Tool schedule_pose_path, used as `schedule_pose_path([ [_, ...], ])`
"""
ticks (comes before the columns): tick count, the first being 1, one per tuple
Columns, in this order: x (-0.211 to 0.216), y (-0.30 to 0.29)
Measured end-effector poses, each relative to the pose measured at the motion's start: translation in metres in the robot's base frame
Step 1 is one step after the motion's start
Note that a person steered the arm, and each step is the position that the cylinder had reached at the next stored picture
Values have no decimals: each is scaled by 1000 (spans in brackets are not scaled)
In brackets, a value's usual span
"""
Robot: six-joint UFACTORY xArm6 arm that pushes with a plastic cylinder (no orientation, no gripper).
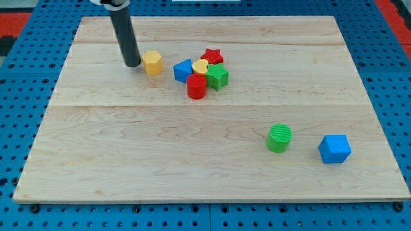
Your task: Push the green circle to the center
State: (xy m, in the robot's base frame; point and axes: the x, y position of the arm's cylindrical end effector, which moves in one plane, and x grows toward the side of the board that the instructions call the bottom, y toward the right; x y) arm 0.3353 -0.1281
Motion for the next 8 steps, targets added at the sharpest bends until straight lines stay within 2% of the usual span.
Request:
schedule_pose_path([
  [1, 0, 48],
  [4, -11, 61],
  [5, -14, -37],
  [6, 108, -32],
  [7, 220, 73],
  [8, 244, 199],
])
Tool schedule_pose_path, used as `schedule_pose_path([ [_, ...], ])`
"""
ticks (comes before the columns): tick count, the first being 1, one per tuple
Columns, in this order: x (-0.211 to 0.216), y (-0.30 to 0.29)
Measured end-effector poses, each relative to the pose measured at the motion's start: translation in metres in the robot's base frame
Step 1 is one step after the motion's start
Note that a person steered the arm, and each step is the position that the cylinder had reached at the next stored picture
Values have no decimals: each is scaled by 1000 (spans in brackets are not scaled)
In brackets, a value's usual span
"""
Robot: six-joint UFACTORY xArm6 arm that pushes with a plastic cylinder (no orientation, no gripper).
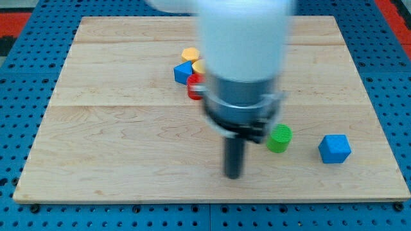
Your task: Push the green circle to the center
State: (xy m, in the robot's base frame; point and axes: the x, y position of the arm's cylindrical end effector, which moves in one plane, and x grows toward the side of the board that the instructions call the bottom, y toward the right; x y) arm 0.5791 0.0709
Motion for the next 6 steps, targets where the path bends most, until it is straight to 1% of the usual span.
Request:
schedule_pose_path([
  [1, -8, 59],
  [2, -36, 64],
  [4, -100, -2],
  [5, -130, -14],
  [6, -144, -10],
])
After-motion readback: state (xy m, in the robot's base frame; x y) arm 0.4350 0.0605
